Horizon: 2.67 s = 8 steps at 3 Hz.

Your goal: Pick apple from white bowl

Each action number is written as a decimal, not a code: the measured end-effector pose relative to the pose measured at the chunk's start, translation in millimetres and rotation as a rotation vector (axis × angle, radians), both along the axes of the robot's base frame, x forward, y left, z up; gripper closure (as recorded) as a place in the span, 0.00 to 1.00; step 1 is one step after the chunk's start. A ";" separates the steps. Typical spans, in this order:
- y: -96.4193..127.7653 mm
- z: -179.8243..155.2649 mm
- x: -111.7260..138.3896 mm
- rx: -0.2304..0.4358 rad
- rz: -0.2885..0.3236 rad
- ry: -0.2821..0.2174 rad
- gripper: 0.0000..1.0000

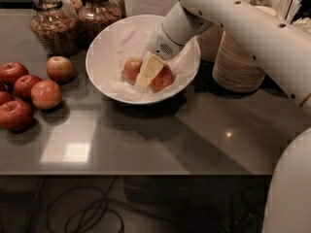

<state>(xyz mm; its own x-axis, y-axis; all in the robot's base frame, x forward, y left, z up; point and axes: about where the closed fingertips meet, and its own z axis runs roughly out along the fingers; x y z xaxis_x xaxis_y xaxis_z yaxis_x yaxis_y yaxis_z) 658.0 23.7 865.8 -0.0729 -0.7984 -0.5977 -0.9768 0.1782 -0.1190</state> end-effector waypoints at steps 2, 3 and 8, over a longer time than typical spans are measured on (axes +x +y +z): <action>-10.6 -3.9 -3.3 0.011 -0.020 0.017 0.43; -7.4 0.4 -4.1 0.020 -0.012 0.018 0.66; 6.7 8.8 -14.4 0.034 0.024 0.027 0.58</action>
Offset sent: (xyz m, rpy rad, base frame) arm -0.0039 -0.0049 0.0095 0.0292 0.0110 -0.0070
